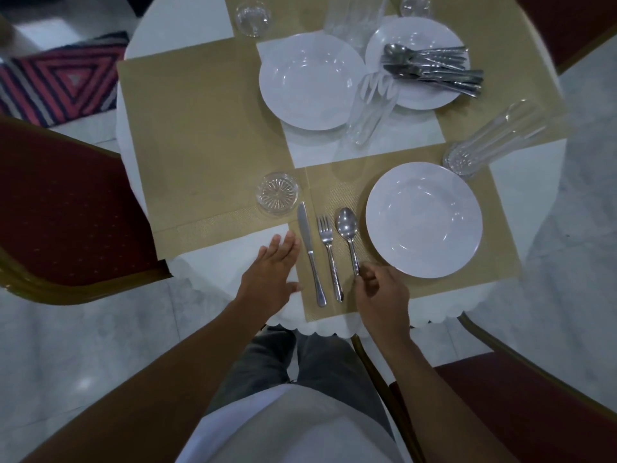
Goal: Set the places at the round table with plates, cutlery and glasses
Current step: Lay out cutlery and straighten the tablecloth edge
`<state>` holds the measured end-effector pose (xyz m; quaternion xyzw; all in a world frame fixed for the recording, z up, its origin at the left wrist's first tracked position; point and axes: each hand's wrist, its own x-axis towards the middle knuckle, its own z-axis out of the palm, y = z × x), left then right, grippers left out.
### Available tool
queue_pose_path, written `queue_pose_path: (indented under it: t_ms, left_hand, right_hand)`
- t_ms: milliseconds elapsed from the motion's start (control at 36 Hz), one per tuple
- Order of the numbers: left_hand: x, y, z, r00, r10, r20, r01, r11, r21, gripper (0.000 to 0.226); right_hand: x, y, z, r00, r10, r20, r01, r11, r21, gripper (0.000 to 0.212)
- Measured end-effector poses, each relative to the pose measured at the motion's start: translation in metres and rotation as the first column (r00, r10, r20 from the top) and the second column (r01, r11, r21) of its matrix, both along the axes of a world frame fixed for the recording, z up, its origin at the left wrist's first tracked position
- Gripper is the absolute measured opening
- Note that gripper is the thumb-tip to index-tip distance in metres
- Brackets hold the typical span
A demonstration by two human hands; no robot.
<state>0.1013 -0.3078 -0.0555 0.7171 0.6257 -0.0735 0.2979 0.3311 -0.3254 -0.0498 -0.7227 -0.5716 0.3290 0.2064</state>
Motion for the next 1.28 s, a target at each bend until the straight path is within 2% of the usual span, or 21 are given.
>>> queue_pose_path:
  t_ms: [278, 944, 1056, 1278]
  left_hand:
    - [0.000, 0.000, -0.001, 1.000, -0.003, -0.016, 0.003, 1.000, 0.002, 0.089]
    - [-0.002, 0.001, -0.004, 1.000, -0.003, 0.006, 0.003, 1.000, 0.005, 0.090]
    - [-0.009, 0.004, -0.004, 0.998, -0.013, 0.054, 0.013, 1.000, 0.001, 0.087]
    - [-0.032, 0.025, 0.017, 0.973, 0.117, 0.197, -0.103, 0.992, -0.076, 0.065]
  right_hand:
    - [-0.012, 0.005, -0.002, 0.997, -0.021, 0.075, 0.020, 1.000, 0.012, 0.023]
    - [-0.018, 0.007, 0.009, 0.995, 0.008, 0.096, -0.007, 1.000, -0.008, 0.017]
    - [-0.032, 0.010, 0.014, 0.997, 0.048, 0.062, -0.049, 0.999, 0.019, 0.024]
    - [-0.075, 0.026, 0.018, 0.964, 0.261, 0.059, -0.267, 0.954, 0.138, 0.016]
